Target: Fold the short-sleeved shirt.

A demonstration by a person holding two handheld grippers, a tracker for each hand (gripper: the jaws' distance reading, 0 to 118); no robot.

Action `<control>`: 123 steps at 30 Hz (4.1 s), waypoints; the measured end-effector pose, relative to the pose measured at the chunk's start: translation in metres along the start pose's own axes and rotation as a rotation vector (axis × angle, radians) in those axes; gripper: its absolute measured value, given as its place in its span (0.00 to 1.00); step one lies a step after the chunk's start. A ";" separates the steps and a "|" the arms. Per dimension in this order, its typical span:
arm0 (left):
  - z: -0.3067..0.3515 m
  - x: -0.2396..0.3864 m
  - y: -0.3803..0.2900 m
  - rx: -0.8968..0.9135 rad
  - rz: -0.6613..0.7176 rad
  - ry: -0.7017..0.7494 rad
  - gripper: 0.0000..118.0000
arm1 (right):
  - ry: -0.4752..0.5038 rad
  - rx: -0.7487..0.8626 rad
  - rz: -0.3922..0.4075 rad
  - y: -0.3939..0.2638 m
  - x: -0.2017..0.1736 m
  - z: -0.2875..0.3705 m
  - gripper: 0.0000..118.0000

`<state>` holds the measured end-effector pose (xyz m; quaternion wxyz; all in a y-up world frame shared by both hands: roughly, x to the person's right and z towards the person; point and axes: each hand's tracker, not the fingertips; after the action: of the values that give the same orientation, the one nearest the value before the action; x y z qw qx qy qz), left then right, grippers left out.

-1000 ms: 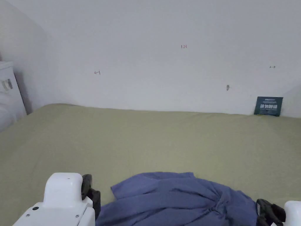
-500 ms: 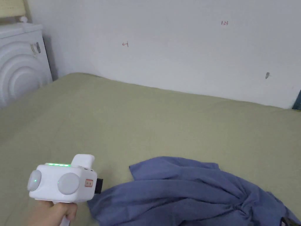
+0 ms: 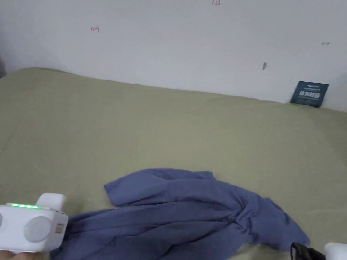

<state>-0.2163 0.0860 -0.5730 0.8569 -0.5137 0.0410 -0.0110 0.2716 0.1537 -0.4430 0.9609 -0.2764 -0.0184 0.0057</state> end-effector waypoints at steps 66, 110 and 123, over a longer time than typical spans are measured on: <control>0.280 -0.050 0.232 0.618 0.084 0.153 0.00 | -0.075 0.185 -0.083 0.342 0.128 0.026 0.03; 0.113 -0.021 0.029 0.319 0.057 0.066 0.00 | -0.114 -0.098 -0.162 0.059 0.139 -0.004 0.03; 0.091 -0.037 -0.074 0.196 0.059 0.032 0.00 | -0.098 -0.240 -0.212 -0.057 0.145 0.024 0.04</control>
<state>-0.2442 0.1333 -0.4626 0.9023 -0.4256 0.0685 0.0021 0.4154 0.1212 -0.3880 0.9142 -0.3850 -0.0949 -0.0843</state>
